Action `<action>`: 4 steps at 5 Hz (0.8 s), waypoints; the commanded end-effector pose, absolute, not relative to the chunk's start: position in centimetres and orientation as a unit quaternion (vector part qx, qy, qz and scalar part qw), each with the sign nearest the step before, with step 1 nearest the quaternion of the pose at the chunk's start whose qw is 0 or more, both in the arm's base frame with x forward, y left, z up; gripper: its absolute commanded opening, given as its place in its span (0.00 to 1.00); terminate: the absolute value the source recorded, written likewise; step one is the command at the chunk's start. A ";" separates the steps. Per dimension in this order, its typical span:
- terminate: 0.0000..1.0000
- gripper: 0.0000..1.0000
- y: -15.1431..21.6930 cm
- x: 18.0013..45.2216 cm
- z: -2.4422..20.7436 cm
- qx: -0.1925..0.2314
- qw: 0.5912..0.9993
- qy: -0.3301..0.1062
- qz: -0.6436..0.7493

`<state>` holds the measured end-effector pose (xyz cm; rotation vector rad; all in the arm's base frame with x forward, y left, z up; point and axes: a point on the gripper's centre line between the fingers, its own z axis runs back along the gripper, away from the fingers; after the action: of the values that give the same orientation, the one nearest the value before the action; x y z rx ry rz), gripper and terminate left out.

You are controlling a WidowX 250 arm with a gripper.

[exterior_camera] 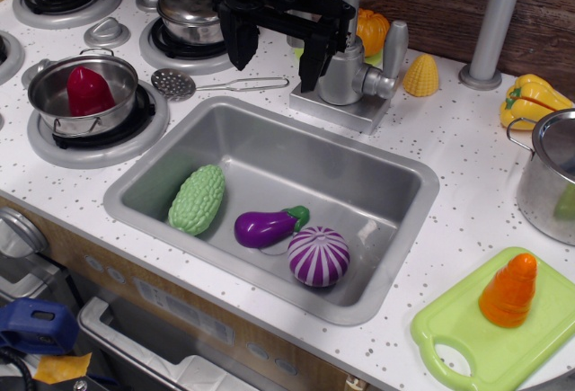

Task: Turn faucet front to left

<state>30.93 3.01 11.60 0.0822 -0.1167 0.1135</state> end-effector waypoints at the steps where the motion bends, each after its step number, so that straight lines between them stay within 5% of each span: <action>1: 0.00 1.00 3.0 30.9 11.6 0.041 0.996 -0.058 0.057; 4: 0.00 1.00 2.8 34.2 13.6 0.053 0.984 -0.160 0.062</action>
<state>34.05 2.92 11.70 0.1163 -0.2853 0.1298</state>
